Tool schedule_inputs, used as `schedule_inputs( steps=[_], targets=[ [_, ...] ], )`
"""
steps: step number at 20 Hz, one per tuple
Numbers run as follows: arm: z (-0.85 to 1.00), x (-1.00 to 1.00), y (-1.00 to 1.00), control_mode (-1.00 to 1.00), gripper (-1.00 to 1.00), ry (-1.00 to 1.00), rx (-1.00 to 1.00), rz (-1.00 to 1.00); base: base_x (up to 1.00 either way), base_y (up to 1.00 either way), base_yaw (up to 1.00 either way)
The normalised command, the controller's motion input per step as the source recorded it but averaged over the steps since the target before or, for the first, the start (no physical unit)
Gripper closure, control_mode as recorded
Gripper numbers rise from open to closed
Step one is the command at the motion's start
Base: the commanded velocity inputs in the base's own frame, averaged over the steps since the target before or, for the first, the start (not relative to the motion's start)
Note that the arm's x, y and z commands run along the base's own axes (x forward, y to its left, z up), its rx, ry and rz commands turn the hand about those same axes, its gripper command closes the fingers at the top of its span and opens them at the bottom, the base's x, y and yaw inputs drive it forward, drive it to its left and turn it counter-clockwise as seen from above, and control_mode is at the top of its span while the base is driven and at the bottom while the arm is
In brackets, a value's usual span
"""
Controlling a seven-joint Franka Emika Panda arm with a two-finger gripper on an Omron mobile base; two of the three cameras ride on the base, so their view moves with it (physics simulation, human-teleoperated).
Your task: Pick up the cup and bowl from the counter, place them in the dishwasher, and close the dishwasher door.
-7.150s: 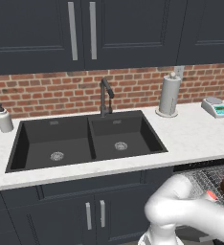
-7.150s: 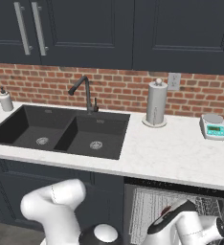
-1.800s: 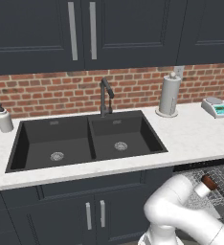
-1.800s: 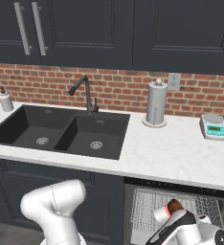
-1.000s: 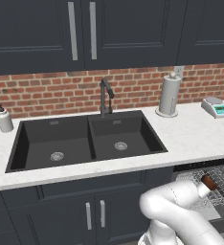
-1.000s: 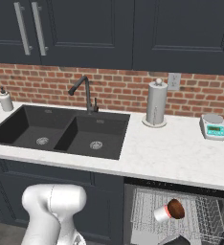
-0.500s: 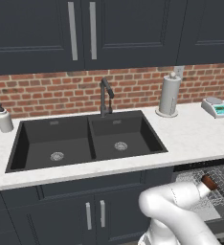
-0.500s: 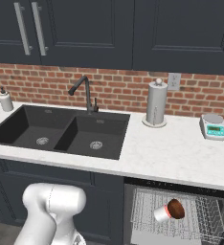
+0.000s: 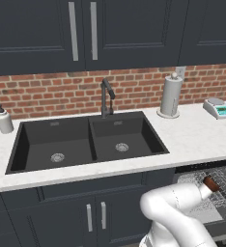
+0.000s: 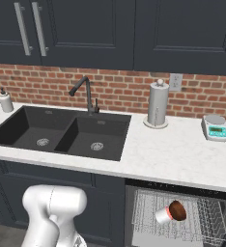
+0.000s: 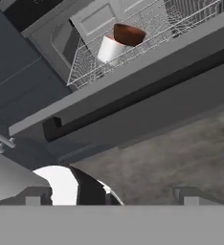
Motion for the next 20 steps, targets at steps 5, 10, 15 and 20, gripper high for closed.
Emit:
schedule_inputs(
  steps=[5, 10, 15, 20],
  targets=[
    [-0.98, 0.56, 0.12, -1.00, -1.00, -0.35, 0.23, 0.00, 0.00, 0.00, 0.00],
    [-0.95, 0.65, 0.09, -1.00, -1.00, -0.37, 0.22, 0.00, 0.00, 0.00, 0.00],
    [-0.87, 0.81, -0.02, -1.00, -1.00, -0.32, 0.22, 0.00, 0.00, 0.00, 0.00],
    [-0.93, 1.00, -0.06, -1.00, -1.00, -0.20, 0.15, -0.01, 0.00, 0.00, 0.00]
  ],
)
